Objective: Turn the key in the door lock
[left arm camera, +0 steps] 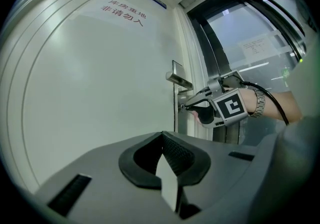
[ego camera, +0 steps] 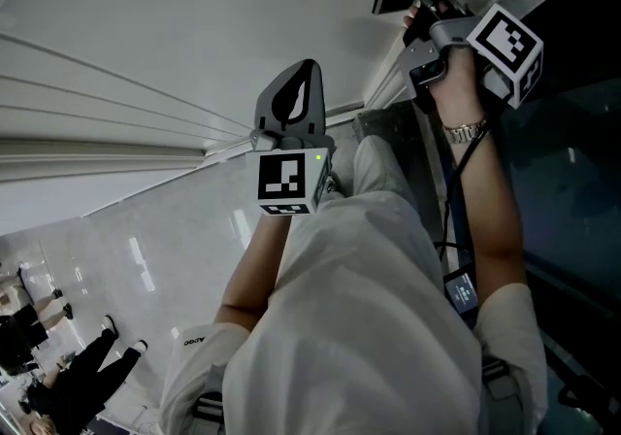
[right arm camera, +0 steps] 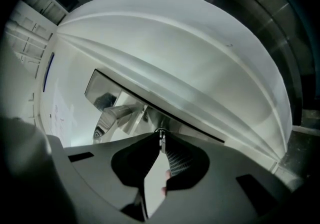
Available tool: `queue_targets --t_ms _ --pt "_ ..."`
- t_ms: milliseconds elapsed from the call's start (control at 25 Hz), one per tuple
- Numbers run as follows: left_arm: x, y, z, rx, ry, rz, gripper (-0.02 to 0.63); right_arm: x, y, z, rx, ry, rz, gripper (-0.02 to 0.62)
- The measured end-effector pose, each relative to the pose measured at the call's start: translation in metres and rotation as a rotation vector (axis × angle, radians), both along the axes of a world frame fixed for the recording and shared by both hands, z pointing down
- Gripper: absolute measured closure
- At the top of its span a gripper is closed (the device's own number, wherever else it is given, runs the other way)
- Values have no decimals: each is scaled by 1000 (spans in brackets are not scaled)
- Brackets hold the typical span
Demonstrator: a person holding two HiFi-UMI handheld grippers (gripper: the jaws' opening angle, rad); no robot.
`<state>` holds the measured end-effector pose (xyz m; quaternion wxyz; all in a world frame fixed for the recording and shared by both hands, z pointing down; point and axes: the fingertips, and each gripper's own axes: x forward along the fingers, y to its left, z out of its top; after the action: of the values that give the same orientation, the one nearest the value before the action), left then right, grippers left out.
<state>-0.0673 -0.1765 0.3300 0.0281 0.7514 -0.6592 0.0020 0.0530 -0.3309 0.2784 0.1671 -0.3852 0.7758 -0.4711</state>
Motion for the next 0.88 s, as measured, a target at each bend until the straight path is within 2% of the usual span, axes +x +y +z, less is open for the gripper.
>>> queue_targets --t_ms 80,240,480,680,880 --pt "0 1 0 2 1 1 598 -1 -1 -1 15 10 -16 576" --pt "1 2 1 1 3 4 598 -6 4 -5 103 96 -66 486" --pt "-2 5 2 -4 -2 -3 598 -3 15 -5 353 473 -93 464" --pt "-5 8 0 -3 -4 -13 598 0 19 3 458 692 -133 463" --pt "-5 8 1 -6 -8 -15 598 -2 24 3 653 979 -163 453"
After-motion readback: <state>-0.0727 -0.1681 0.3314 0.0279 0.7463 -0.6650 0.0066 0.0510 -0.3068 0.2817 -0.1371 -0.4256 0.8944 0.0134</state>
